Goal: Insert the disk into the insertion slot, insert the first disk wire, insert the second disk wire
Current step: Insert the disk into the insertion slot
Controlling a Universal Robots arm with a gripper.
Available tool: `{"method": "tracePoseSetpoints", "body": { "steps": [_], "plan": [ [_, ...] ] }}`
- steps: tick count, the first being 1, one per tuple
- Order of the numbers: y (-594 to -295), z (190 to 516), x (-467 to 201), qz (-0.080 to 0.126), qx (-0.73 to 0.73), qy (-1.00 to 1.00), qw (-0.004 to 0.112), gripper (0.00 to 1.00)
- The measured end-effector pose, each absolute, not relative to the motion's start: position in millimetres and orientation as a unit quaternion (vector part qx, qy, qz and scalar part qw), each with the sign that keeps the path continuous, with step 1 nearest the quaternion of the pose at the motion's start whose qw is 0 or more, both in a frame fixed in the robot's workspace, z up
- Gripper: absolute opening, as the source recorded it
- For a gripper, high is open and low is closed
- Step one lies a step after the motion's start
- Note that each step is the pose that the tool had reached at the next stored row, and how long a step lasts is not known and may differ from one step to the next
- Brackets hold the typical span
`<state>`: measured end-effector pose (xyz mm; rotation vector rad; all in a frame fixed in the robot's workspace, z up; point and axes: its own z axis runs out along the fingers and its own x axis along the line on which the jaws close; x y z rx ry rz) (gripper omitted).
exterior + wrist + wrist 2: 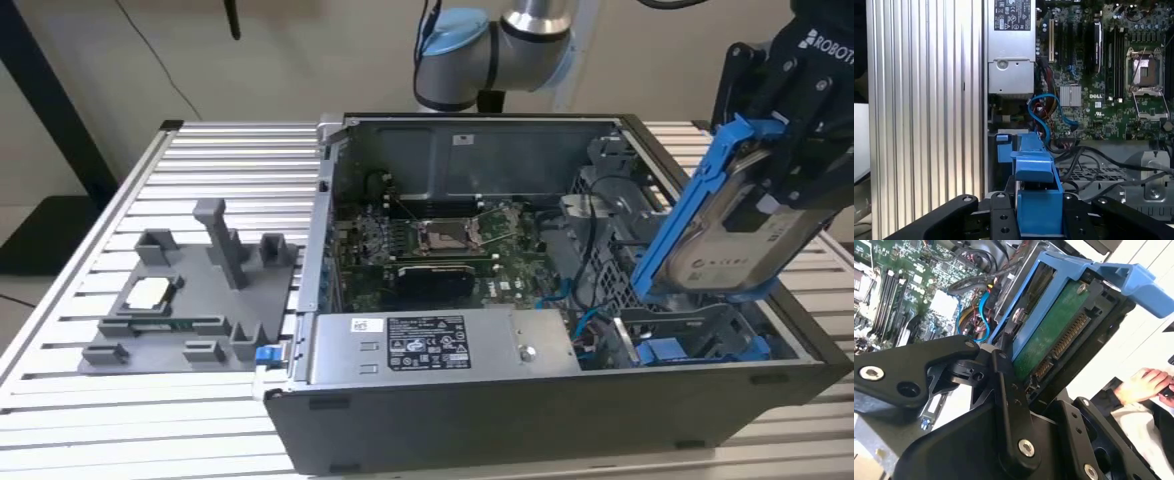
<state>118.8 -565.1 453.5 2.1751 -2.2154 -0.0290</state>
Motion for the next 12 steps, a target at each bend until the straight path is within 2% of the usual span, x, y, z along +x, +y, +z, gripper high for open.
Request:
{"method": "tracePoseSetpoints", "body": {
  "steps": [12],
  "plan": [
    [-565.0, 450.7, 119.3, -0.009, 0.700, -0.713, 0.018, 0.33]
  ]
}}
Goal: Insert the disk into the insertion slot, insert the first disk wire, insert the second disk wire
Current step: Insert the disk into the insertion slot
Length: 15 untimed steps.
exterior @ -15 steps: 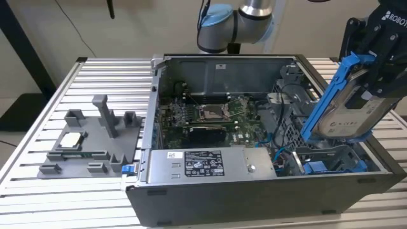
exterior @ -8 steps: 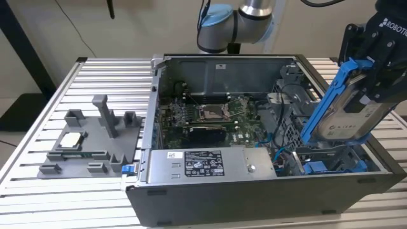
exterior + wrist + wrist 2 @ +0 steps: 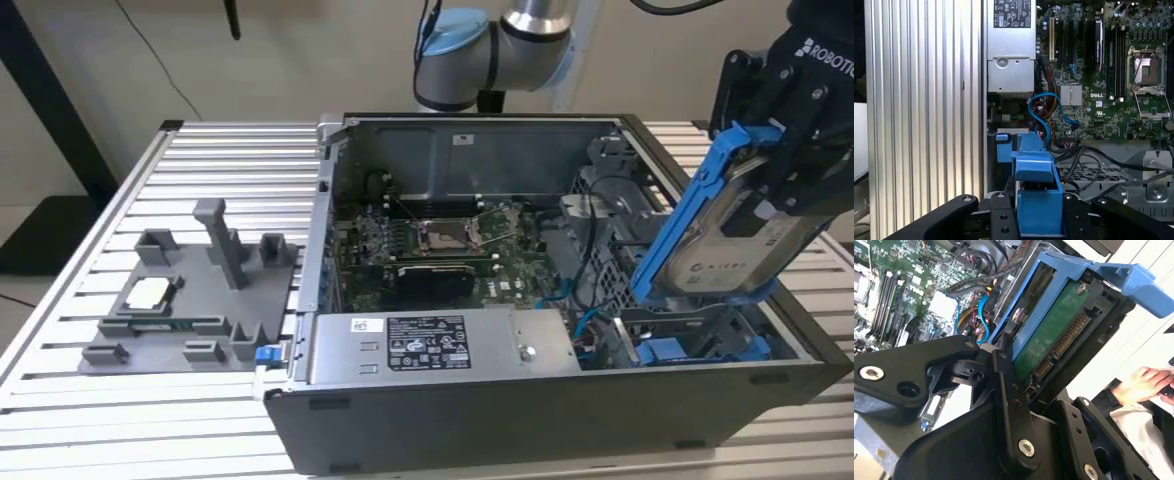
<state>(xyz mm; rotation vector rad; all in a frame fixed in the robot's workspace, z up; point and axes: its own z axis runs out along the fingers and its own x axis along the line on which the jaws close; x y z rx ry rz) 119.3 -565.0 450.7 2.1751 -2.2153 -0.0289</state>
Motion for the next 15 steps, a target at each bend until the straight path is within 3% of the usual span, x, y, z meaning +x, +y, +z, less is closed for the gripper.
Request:
{"method": "tracePoseSetpoints", "body": {
  "steps": [15],
  "plan": [
    [-565, 438, 121, -0.009, 0.701, -0.713, 0.018, 0.33]
  ]
}}
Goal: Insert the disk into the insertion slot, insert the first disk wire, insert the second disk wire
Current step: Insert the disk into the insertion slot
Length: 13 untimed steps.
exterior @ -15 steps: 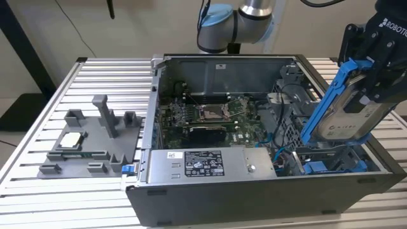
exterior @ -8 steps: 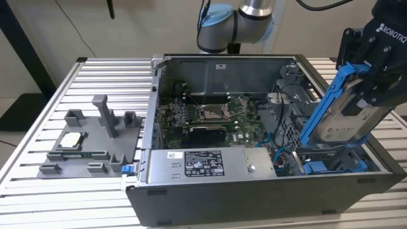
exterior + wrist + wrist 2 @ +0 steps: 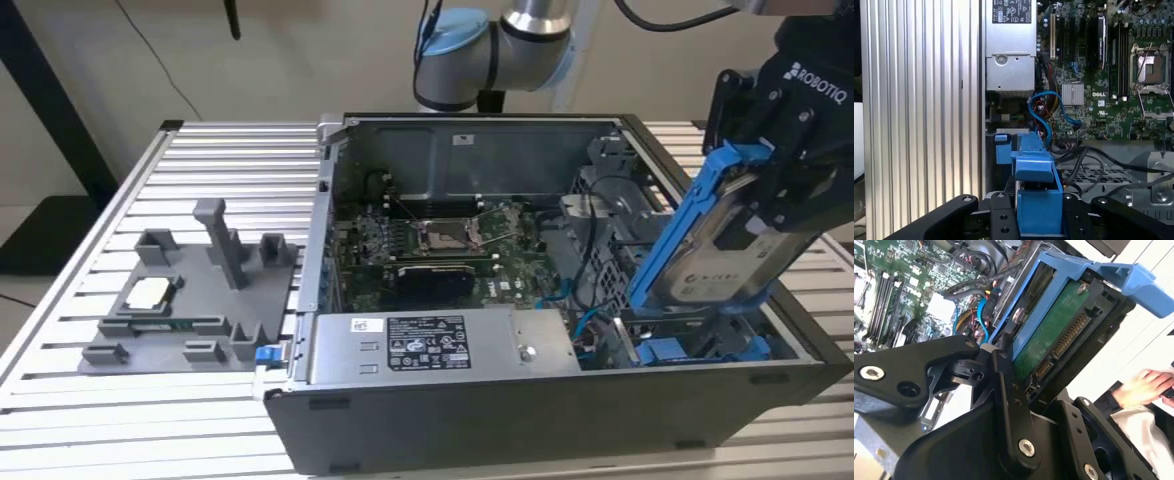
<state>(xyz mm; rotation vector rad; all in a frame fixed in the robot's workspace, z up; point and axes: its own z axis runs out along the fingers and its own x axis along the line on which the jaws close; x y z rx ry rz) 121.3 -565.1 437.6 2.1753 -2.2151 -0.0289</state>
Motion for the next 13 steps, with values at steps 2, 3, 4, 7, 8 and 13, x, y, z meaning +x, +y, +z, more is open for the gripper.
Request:
{"method": "tracePoseSetpoints", "body": {
  "steps": [2, 3, 4, 7, 8, 13],
  "plan": [
    [-565, 435, 123, -0.009, 0.700, -0.713, 0.019, 0.33],
    [-565, 434, 124, -0.009, 0.700, -0.713, 0.019, 0.33],
    [-566, 433, 124, -0.009, 0.700, -0.713, 0.019, 0.33],
    [-566, 429, 125, -0.009, 0.700, -0.713, 0.019, 0.33],
    [-566, 427, 125, -0.009, 0.700, -0.713, 0.019, 0.33],
    [-567, 421, 126, -0.009, 0.700, -0.713, 0.019, 0.33]
  ]
}}
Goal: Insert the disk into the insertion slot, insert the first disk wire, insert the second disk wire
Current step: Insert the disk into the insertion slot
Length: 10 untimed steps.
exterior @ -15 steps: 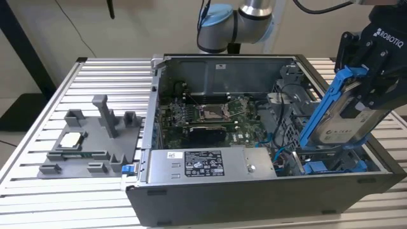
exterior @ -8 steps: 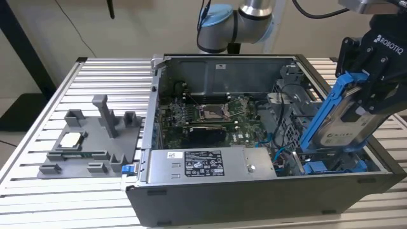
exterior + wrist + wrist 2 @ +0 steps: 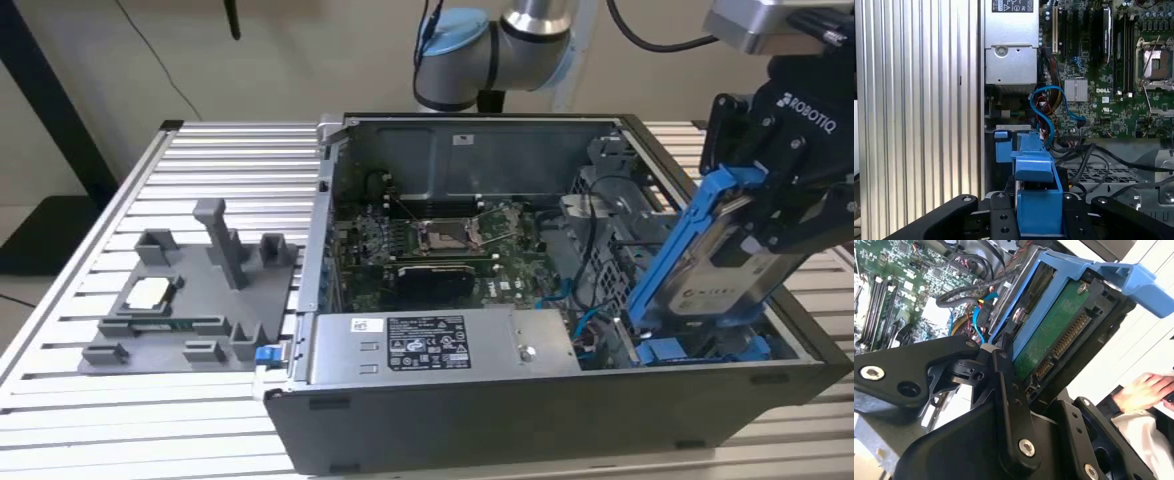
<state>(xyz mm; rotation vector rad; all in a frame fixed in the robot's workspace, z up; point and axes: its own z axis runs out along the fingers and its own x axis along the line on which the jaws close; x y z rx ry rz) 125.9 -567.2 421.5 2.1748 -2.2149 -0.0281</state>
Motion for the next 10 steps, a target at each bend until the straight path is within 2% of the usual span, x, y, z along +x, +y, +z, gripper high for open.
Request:
{"method": "tracePoseSetpoints", "body": {
  "steps": [10],
  "plan": [
    [-568, 407, 126, -0.009, 0.700, -0.713, 0.019, 0.33]
  ]
}}
